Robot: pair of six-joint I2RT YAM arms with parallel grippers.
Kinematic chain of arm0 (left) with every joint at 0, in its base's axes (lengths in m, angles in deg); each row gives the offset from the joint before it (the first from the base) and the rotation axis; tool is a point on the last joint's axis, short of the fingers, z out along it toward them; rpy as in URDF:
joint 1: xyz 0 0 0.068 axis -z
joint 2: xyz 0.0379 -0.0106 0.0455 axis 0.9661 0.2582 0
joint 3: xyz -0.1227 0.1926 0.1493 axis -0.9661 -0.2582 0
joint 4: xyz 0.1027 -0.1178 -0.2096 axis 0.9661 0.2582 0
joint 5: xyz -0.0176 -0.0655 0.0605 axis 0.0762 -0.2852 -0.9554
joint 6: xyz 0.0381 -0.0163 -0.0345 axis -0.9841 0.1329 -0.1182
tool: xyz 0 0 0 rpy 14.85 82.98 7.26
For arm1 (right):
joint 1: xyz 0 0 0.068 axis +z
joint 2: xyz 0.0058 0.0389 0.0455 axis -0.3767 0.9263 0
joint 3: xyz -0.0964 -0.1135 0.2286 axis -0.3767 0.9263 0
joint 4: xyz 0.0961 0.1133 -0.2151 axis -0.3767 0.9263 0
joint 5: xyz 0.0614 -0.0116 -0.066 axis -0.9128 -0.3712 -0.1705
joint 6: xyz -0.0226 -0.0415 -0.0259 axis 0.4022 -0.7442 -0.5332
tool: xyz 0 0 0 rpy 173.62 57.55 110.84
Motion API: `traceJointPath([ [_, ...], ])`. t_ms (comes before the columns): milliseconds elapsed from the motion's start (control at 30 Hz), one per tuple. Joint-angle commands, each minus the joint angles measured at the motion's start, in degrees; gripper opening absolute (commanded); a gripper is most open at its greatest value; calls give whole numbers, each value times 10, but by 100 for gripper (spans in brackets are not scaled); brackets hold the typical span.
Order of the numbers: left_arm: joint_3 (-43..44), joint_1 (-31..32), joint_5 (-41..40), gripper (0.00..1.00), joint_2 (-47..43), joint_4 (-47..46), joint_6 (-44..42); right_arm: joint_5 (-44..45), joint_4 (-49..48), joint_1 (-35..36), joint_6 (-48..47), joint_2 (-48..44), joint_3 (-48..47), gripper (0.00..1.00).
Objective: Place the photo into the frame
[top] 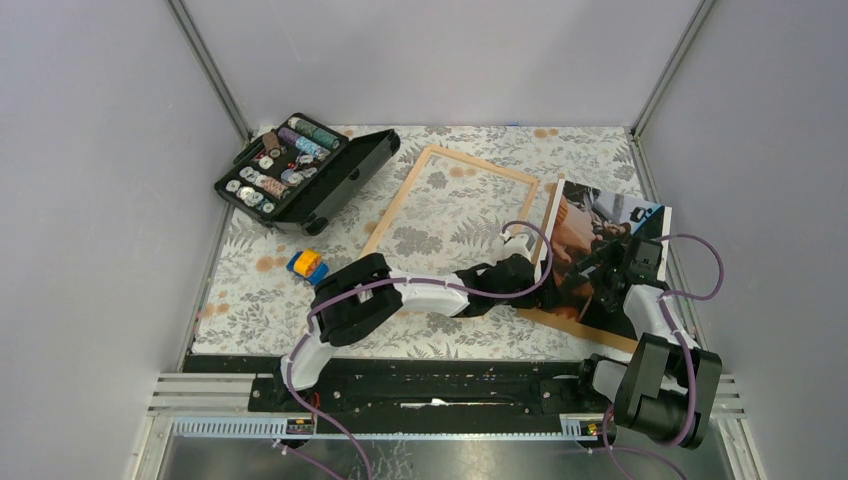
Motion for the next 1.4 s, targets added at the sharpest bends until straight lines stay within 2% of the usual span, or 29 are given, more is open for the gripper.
traceJointPath([
  [0, -24, 6, -52, 88, -6, 53, -1, -6, 24, -2, -4, 12, 6, 86],
  [167, -41, 9, -67, 88, -16, 50, 0, -10, 21, -2, -4, 16, 5, 87],
  [467, -13, 18, -69, 89, 5, 75, -2, -14, 18, -2, -8, 25, 2, 87],
  [767, -3, 4, 59, 90, 54, 8, 55, -18, 15, -2, -10, 33, 1, 87],
  [1033, -6, -13, 105, 90, 48, -29, 80, -23, 8, -2, -10, 40, 6, 87],
  [1267, -16, -17, 84, 92, 29, -19, 36, -59, 0, -2, -28, 53, 6, 87],
  [1367, -23, -18, 75, 93, 8, -5, -13, -85, -3, -2, -46, 59, 6, 88],
])
